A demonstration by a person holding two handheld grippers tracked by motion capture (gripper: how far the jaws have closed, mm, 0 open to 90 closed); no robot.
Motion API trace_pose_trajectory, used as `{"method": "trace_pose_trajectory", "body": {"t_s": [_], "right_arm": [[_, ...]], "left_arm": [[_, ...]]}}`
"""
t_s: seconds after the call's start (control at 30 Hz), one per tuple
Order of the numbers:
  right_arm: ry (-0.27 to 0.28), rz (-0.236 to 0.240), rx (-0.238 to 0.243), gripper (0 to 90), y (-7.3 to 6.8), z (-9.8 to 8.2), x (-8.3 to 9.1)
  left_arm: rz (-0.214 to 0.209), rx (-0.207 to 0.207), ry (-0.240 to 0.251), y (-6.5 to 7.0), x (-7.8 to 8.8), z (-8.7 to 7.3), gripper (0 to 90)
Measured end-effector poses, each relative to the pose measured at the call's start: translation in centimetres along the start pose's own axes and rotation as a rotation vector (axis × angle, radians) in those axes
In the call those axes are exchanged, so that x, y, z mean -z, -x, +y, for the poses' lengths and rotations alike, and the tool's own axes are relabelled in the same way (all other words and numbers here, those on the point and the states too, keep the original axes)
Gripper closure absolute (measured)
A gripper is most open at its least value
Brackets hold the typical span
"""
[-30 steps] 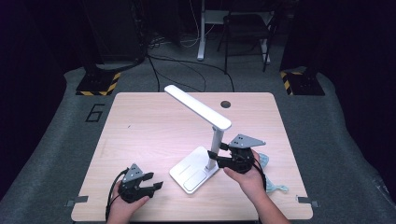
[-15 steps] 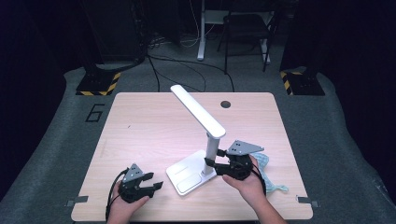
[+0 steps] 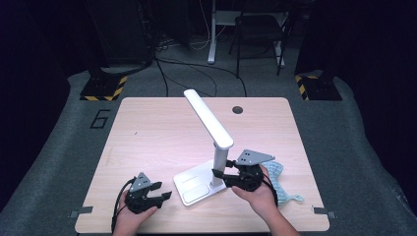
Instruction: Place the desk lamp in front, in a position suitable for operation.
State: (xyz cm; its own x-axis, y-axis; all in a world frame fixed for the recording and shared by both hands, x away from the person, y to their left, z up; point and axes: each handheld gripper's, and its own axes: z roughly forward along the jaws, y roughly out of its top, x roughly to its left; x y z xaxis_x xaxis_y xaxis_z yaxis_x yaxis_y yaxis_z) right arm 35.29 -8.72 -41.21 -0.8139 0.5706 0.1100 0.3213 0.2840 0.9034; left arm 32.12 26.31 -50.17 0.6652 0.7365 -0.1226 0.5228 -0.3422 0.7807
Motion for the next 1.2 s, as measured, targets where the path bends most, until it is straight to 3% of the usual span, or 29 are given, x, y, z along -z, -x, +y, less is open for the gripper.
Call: {"method": "trace_pose_trajectory", "body": {"t_s": [0.07,0.37,0.47,0.57,0.6,0.63,0.83,0.87,0.93,0.97,1.2], "right_arm": [[0.011,-0.026,0.017,53.1,0.0,0.1,-0.2],[-0.002,-0.138,0.001,54.0,0.7,0.8,-0.9],[0.0,-0.155,-0.006,53.9,0.8,0.8,-1.0],[0.005,-0.174,-0.018,53.8,0.5,0.8,-1.0],[0.004,-0.17,-0.018,53.8,0.3,0.7,-0.9],[0.011,-0.158,-0.031,53.7,0.1,0.5,-0.7],[0.017,-0.1,-0.054,54.2,-0.4,-0.1,-0.1],[0.022,-0.094,-0.054,56.3,-0.6,-0.2,0.0],[0.014,-0.087,-0.048,61.6,-0.7,-0.2,0.1],[0.013,-0.061,-0.053,65.4,-0.9,-0.2,0.1],[0.0,-0.02,-0.04,70.0,-1.7,0.0,-0.4]], "left_arm": [[0.003,-0.007,0.003,-0.1,0.0,0.0,41.8],[0.004,0.008,0.017,-0.1,0.0,-0.1,41.8],[0.006,-0.001,0.019,0.0,0.0,-0.1,41.8],[-0.01,0.016,0.007,0.2,0.1,0.0,41.8],[-0.008,-0.009,0.006,0.1,0.1,0.0,41.8],[-0.005,0.012,0.021,0.3,0.0,0.0,41.8],[-0.024,0.011,0.022,0.7,-0.1,0.1,41.8],[-0.031,0.023,0.021,0.8,-0.1,0.1,41.8],[-0.036,0.015,0.017,1.0,-0.2,0.3,41.8],[-0.043,-0.001,0.017,1.2,-0.4,0.5,41.8],[-0.063,-0.021,0.023,1.9,-0.7,1.1,41.7]]}}
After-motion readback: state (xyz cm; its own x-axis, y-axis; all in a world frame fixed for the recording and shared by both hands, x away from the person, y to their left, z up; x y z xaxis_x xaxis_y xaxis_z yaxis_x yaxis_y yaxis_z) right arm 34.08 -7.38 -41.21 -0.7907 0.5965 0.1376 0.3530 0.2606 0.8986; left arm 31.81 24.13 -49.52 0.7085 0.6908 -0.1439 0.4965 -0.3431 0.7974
